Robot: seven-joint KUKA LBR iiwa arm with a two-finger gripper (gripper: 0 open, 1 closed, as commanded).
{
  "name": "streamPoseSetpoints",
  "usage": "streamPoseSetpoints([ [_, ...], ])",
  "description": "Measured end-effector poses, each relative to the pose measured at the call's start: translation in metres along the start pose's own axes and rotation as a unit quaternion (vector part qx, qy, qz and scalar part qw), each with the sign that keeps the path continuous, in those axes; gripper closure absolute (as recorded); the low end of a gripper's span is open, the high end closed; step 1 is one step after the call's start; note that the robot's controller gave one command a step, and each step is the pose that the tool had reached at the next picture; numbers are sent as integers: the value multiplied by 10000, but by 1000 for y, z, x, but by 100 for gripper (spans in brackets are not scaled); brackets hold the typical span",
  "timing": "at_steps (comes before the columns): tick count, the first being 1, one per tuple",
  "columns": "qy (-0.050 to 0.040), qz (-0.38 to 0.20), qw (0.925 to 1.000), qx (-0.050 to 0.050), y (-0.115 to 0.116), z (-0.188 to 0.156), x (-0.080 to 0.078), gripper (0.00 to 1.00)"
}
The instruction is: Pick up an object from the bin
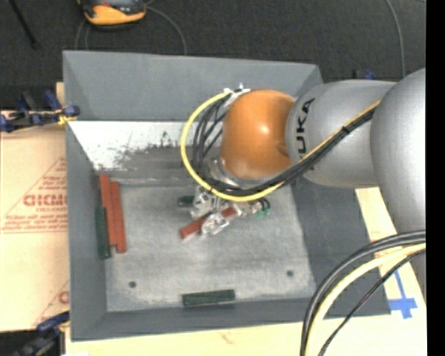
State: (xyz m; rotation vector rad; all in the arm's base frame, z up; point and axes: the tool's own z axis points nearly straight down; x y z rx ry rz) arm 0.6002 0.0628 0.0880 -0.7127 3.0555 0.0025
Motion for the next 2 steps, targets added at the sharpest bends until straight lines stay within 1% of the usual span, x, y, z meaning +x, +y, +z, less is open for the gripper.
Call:
streamPoseSetpoints([
  [1, 28, -4, 10000, -1, -1, -36, 0, 100],
  [2, 2, -27, 10000, -1, 13, -132, -5, 100],
])
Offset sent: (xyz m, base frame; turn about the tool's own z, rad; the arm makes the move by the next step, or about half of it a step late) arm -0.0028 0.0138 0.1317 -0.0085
